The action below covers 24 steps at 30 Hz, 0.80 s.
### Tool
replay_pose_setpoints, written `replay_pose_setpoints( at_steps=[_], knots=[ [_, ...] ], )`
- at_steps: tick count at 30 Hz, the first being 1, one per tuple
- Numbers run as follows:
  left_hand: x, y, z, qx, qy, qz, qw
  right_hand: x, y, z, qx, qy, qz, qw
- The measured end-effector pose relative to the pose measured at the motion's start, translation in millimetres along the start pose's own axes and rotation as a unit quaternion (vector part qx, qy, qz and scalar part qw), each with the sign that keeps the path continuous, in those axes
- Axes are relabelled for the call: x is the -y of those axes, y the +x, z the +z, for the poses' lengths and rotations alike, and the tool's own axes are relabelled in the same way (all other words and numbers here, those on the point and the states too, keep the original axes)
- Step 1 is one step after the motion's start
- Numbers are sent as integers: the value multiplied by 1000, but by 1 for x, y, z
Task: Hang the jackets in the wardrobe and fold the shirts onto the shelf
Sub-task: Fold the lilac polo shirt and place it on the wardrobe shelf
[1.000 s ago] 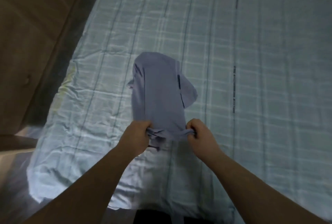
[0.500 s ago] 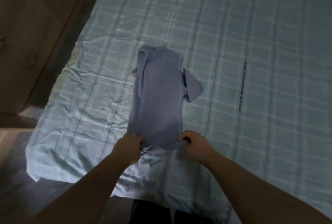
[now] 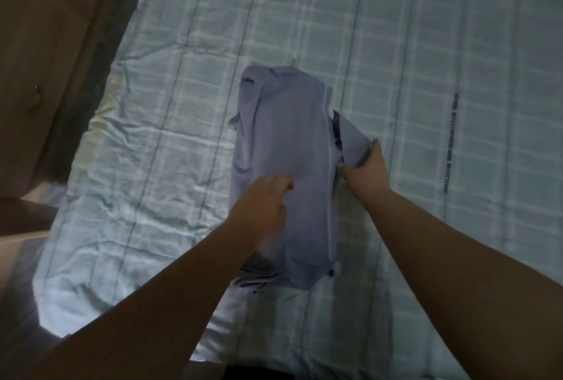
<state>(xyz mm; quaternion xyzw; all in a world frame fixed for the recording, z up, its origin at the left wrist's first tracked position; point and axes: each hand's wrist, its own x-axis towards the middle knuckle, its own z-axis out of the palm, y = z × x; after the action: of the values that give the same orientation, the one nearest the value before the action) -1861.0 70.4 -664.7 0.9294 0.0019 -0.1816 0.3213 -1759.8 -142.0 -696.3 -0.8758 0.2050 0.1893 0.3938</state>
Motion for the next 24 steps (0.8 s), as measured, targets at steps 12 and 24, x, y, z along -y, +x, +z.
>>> replay_pose_setpoints(
  at_steps=[12, 24],
  knots=[
    [-72, -9, -25, -33, -87, 21, 995, 17, -83, -63, 70, 231, -62, 968],
    [-290, -95, -84, -67, -159, 63, 983, 59, -204, -314, 255, 396, -103, 876]
  ],
)
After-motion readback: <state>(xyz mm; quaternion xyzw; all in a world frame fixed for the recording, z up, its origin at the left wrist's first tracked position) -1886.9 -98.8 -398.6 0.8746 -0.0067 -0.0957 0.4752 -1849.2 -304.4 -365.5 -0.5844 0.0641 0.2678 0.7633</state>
